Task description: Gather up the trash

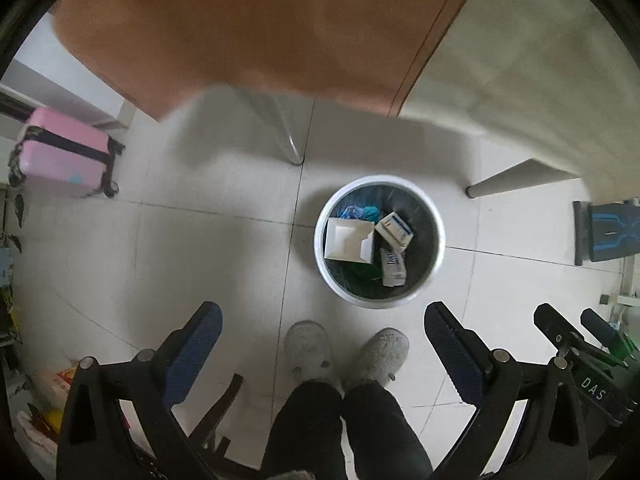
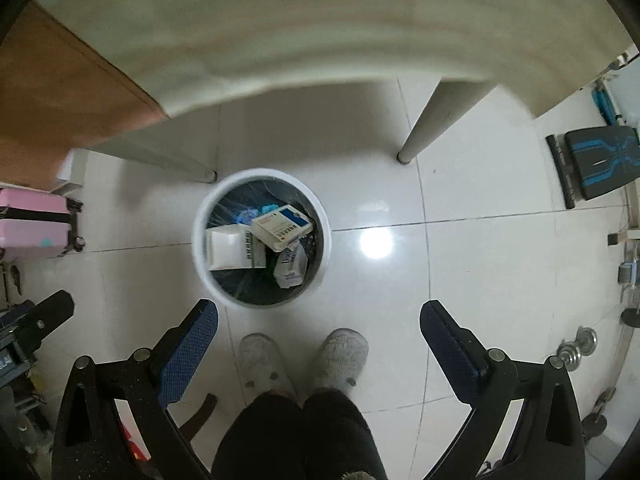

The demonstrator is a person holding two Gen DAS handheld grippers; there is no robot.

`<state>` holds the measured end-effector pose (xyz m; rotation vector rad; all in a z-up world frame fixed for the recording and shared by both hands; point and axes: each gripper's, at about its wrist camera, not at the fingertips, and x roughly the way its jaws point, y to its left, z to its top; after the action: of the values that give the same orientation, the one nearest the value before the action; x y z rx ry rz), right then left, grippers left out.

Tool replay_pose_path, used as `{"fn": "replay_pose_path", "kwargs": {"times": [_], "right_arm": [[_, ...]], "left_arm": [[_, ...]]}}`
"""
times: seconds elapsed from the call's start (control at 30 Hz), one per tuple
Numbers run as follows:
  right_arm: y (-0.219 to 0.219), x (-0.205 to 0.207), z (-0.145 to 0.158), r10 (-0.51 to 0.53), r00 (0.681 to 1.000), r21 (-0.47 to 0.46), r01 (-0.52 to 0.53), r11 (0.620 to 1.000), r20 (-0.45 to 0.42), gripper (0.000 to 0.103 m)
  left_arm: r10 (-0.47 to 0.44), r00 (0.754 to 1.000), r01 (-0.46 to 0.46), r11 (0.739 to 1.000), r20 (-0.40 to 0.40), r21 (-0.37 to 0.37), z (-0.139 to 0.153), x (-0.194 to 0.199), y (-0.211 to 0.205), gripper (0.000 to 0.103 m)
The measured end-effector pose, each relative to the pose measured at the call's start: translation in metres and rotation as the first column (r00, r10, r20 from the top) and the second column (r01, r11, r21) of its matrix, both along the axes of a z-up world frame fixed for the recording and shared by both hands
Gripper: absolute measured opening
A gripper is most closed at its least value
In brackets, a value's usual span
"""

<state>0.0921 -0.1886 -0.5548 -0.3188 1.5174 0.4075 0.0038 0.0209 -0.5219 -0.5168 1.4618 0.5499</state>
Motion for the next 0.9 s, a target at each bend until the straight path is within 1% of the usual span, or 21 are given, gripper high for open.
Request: {"fn": "replay_pose_path", "kwargs": {"times": [0.13, 0.17, 0.23, 0.27, 0.33, 0.4, 0.57, 0.77, 0.8, 0.9], "right_arm": [[-0.012, -0.008, 0.073, 0.008, 0.999, 0.007, -0.008, 1.000, 0.032, 0.102], [-0.015, -0.011, 0.097, 0.007, 0.999, 0.014, -0.007, 1.000, 0.036, 0.102], [-0.020, -0.017, 0.131, 0.009, 0.999, 0.018, -0.009, 1.000, 0.040, 0.102], [-0.024, -0.021, 0.155, 0.008, 0.999, 0.027, -0.009, 1.000, 0.043, 0.102], [-0.032, -0.029, 0.192, 0.005, 0.999, 0.043, -0.007, 0.999, 0.048, 0.102], [-0.039, -0.036, 0.227, 0.003, 0.999, 0.059, -0.006, 0.998, 0.054, 0.102], [-0.059, -0.055, 0.311, 0.011, 0.998, 0.107, -0.018, 0.994, 0.070, 0.102], [-0.081, -0.072, 0.384, 0.009, 0.997, 0.174, -0.021, 0.985, 0.071, 0.102], [-0.085, -0.075, 0.400, 0.010, 0.997, 0.194, -0.023, 0.981, 0.071, 0.102], [-0.091, -0.084, 0.434, 0.013, 0.997, 0.242, -0.031, 0.970, 0.073, 0.102]], "left_arm": [[-0.011, 0.999, 0.011, 1.000, 0.040, 0.009, 0.065, -0.009, -0.005, 0.103], [-0.018, 0.999, 0.017, 1.000, 0.049, 0.013, 0.083, -0.012, -0.008, 0.103], [-0.032, 0.997, 0.030, 0.999, 0.076, 0.017, 0.117, -0.017, -0.013, 0.103], [-0.043, 0.995, 0.041, 0.999, 0.086, 0.021, 0.134, -0.021, -0.017, 0.103], [-0.062, 0.992, 0.059, 0.998, 0.109, 0.031, 0.167, -0.028, -0.023, 0.103], [-0.075, 0.988, 0.072, 0.997, 0.133, 0.024, 0.198, -0.037, -0.028, 0.103], [-0.108, 0.974, 0.111, 0.994, 0.198, -0.004, 0.258, -0.055, -0.040, 0.103], [-0.134, 0.947, 0.149, 0.988, 0.294, -0.031, 0.312, -0.066, -0.054, 0.103], [-0.136, 0.941, 0.155, 0.987, 0.309, -0.036, 0.322, -0.068, -0.056, 0.103], [-0.139, 0.923, 0.164, 0.986, 0.358, -0.042, 0.349, -0.074, -0.060, 0.103]]}}
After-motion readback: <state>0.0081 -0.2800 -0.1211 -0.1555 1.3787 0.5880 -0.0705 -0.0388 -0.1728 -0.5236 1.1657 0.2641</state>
